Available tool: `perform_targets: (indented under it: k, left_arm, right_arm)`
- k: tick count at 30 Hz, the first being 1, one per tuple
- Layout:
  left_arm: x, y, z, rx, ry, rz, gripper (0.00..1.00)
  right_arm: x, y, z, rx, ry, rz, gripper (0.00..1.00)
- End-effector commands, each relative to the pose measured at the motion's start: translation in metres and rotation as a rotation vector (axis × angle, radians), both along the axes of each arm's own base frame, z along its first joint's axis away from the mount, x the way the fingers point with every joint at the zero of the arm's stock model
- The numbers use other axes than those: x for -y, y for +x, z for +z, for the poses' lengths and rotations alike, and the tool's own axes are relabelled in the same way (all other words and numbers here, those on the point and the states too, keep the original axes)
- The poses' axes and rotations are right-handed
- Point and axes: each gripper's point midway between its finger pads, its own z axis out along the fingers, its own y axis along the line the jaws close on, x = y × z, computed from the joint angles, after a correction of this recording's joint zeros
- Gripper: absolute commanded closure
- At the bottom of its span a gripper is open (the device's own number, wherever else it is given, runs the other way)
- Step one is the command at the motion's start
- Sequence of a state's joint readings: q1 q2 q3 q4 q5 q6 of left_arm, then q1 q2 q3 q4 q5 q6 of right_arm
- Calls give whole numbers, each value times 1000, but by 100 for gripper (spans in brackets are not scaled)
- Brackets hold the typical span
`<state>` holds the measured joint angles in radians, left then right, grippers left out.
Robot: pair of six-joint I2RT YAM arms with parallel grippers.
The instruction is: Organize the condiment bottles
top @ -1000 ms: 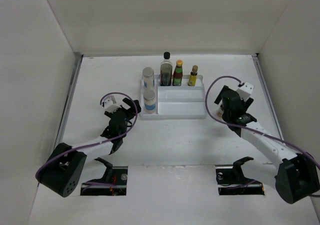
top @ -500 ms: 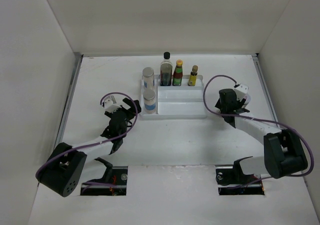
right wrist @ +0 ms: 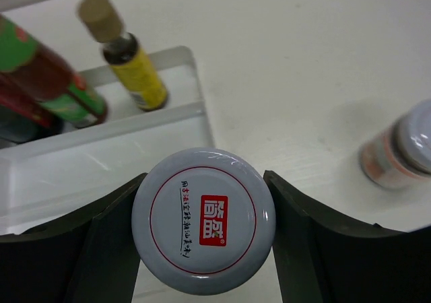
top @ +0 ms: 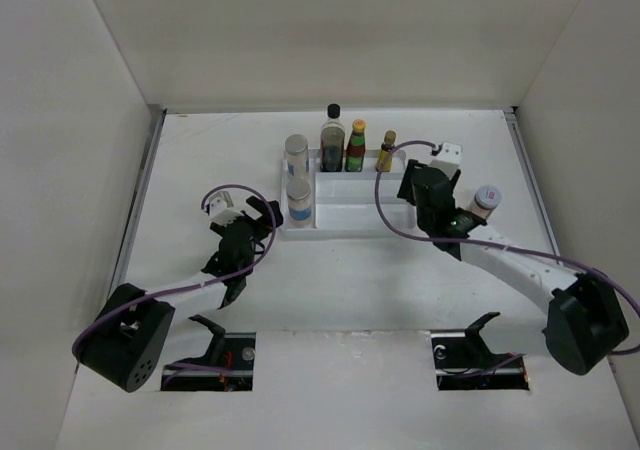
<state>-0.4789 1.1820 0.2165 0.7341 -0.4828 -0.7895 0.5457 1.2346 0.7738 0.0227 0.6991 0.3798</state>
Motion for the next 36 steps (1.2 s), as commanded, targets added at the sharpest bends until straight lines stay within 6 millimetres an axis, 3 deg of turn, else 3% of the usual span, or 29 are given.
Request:
perform_targets:
  k: [1,6,11,20,25,30,33,36]
  left_arm:
    - [9,9,22,58,-42,-18,0]
    - [6,6,27,75,-49,-9,0]
    - [7,7,24,66,-46,-15,0]
    - [9,8,22,61,-46,-19,0]
    - [11,9,23,59,-51,-31,0]
    - [10,9,23,59,-51,-28,0]
    - [7,8,23,63,-51,-16,0]
    - [8,8,24,63,-53,-23,0]
  right_arm:
    - [-43,37,52,165,88,84,54]
    - [-68,62,43,150,73,140,53]
    - [-68,81,30,131,71,153,53]
    - [-51,100,30,170,79,122,52]
    - [-45,110,11,147,71,103,52]
    - [-52,113,-15,95,58,121,49]
    - [-52,112,-23,75,46,119,45]
    - [-51,112,-21,80,47,113,31]
